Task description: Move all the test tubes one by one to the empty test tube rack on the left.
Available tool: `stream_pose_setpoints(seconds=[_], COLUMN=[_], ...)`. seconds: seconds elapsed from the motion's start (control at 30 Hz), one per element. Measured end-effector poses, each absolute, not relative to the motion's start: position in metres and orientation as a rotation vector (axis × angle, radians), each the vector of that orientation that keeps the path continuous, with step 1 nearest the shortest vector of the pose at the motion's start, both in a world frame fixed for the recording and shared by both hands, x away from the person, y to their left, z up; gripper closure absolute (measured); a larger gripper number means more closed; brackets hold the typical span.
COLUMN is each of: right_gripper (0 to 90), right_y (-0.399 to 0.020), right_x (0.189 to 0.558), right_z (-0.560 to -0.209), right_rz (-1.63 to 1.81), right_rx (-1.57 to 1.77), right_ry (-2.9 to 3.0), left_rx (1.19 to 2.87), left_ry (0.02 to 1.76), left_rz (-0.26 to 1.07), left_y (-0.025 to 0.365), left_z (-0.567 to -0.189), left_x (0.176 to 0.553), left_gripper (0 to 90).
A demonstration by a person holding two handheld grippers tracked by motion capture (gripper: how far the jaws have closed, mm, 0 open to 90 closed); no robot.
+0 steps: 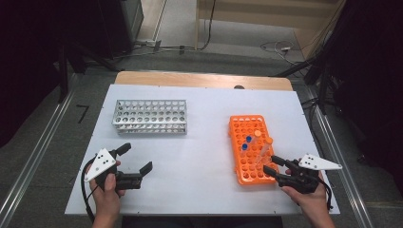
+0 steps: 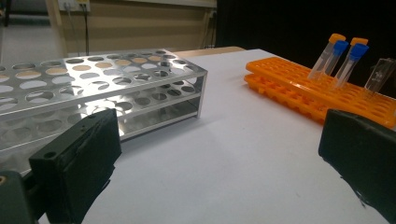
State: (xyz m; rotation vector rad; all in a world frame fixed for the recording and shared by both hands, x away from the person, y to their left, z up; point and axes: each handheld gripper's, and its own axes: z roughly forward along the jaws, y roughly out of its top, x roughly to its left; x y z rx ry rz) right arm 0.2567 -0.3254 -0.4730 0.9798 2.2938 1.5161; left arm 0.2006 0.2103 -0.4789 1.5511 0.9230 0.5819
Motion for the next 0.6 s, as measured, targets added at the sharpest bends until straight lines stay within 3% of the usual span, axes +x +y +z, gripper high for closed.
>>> stream_pose_setpoints(seconds=[0.3,0.6], right_gripper=[59.6,68.0], right_y=[-0.317,-0.309], right_x=[0.261,0.259], right_z=[-0.486,-0.489], right_rz=[1.475,1.428], right_rx=[0.981,0.952], right_ry=[2.34,2.312], left_rx=[1.576,1.597], left_ry=[0.9,0.884], left_rz=[0.569,0.552], left_y=[0.2,0.192], left_z=[-0.478,-0.479], left_x=[0.202,0.205], left_gripper=[0.0,0.0])
